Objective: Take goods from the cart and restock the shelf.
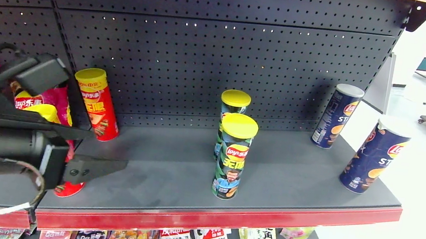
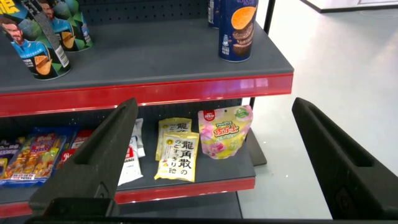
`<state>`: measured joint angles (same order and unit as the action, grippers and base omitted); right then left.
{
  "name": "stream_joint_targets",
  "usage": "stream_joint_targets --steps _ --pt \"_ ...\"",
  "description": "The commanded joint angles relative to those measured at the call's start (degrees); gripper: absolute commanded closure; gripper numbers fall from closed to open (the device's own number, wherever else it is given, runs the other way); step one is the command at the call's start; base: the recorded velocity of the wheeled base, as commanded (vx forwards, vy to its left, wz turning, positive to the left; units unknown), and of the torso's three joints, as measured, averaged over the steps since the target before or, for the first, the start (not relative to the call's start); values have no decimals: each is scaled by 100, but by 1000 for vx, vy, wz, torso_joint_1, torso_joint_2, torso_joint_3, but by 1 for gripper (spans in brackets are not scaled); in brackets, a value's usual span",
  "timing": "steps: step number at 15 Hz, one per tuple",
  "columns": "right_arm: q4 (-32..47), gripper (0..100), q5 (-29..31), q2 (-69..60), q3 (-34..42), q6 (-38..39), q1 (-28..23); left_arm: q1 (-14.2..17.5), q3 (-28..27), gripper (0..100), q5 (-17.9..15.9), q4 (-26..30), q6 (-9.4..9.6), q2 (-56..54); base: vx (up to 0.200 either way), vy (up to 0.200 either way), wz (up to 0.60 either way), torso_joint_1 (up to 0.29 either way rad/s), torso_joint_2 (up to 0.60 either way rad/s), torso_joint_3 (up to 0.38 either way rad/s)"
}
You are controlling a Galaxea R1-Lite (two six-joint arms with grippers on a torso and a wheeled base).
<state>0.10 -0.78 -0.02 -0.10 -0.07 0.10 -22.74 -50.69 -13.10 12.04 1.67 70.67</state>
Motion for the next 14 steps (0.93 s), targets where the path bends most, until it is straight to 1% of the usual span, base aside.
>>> stream_joint_targets --steps 1,2,3,4,5,6,7,8,9,10,11,13,14 --pt "-1 0 -1 2 1 -1 -1 138 630 0 -17 35 9 -1433 0 0 0 0 0 0" --pt "-1 0 -1 2 1 -1 -1 270 850 0 -8 26 9 -1899 0 0 0 0 0 0" --pt "-1 0 -1 2 1 -1 -1 604 1000 0 -8 26 0 -2312 0 0 0 0 0 0" --pt "-1 0 -1 2 1 -1 8 823 1114 0 10 17 0 -2532 0 0 0 0 0 0" --pt "-1 0 -1 2 1 -1 -1 1131 1430 0 36 17 -9 -3182 0 0 0 0 0 0" --pt "-1 0 -1 2 1 -1 8 1166 1588 0 62 26 -9 -3560 0 0 0 0 0 0" --pt "-1 0 -1 2 1 -1 -1 1175 1738 0 221 44 -9 -3806 0 0 0 0 0 0" --pt "-1 0 -1 2 1 -1 -1 1307 2037 0 1117 61 -9 -4079 0 0 0 0 0 0" --pt "-1 0 -1 2 1 -1 -1 1465 2248 0 2189 61 0 -4131 0 0 0 0 0 0" --pt "-1 0 -1 2 1 -1 8 1509 2529 0 2989 17 -18 -4228 0 0 0 0 0 0" --pt "-1 0 -1 2 1 -1 8 1465 2784 0 2963 -79 -9 -4580 0 0 0 0 0 0" --pt "-1 0 -1 2 1 -1 -1 1430 3355 0 2374 -229 -9 -5555 0 0 0 0 0 0" --pt "-1 0 -1 2 1 -1 -1 1430 3460 0 2339 -176 9 -5995 0 0 0 0 0 0"
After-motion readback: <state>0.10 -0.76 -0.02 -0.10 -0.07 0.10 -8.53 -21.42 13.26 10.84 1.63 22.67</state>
